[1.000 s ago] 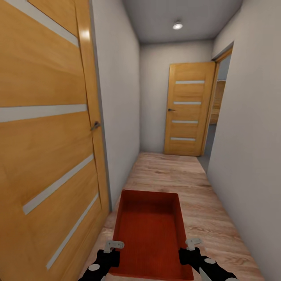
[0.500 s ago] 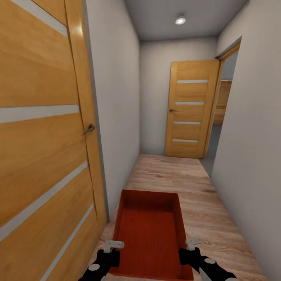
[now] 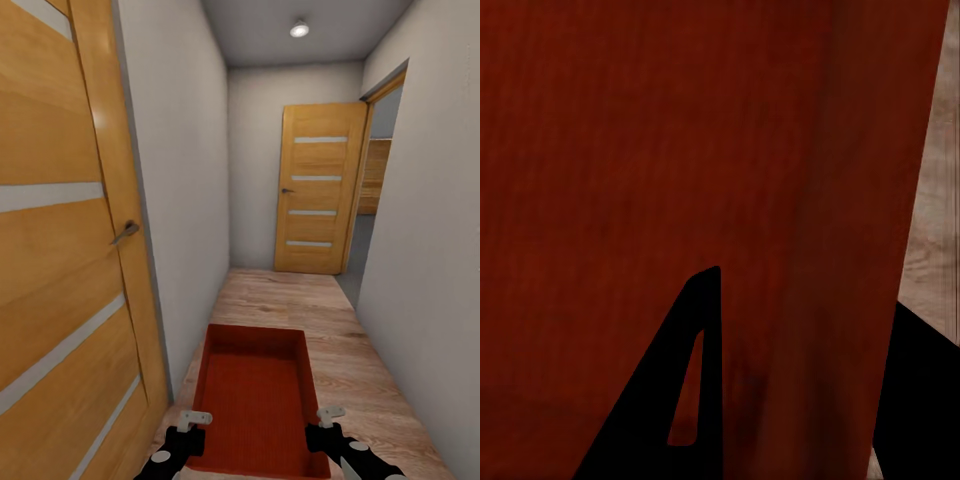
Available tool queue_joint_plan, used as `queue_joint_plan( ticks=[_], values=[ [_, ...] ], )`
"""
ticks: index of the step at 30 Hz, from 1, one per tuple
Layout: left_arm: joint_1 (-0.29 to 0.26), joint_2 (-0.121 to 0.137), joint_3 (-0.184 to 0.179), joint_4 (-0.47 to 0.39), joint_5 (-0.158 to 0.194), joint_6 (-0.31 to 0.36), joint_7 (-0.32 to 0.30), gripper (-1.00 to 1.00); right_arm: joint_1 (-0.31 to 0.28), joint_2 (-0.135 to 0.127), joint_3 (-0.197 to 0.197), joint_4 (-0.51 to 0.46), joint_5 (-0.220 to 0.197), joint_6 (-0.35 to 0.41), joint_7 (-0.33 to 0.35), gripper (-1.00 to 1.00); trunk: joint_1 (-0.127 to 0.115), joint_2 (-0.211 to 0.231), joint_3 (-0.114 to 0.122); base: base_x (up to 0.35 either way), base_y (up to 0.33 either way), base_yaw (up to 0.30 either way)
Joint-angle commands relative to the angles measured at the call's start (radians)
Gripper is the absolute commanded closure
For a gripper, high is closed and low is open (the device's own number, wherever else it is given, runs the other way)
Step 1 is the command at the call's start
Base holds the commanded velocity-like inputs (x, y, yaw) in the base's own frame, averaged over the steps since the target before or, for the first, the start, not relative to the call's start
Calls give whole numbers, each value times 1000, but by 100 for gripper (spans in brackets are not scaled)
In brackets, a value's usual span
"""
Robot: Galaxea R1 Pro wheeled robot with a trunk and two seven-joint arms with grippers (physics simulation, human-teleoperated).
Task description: Move the two storage containers from the living room to the garage. In the garage, place one container on the floor and stack the other container on top of it (either order is fine).
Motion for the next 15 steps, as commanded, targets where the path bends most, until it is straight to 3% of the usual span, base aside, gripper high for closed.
queue_joint_plan(
  ticks=[1, 10, 15],
  values=[
    [0, 2, -4, 1, 12, 5, 17, 100, -1, 0, 6, -2, 1, -65, 0, 100, 1, 0, 0, 341, 0, -214],
    [0, 2, -4, 1, 12, 5, 17, 100, -1, 0, 6, -2, 1, -65, 0, 100, 1, 0, 10, 341, 0, -216],
    [0, 2, -4, 0, 12, 5, 17, 100, -1, 0, 6, -2, 1, -65, 0, 100, 1, 0, 12, 341, 0, -60]
  ],
)
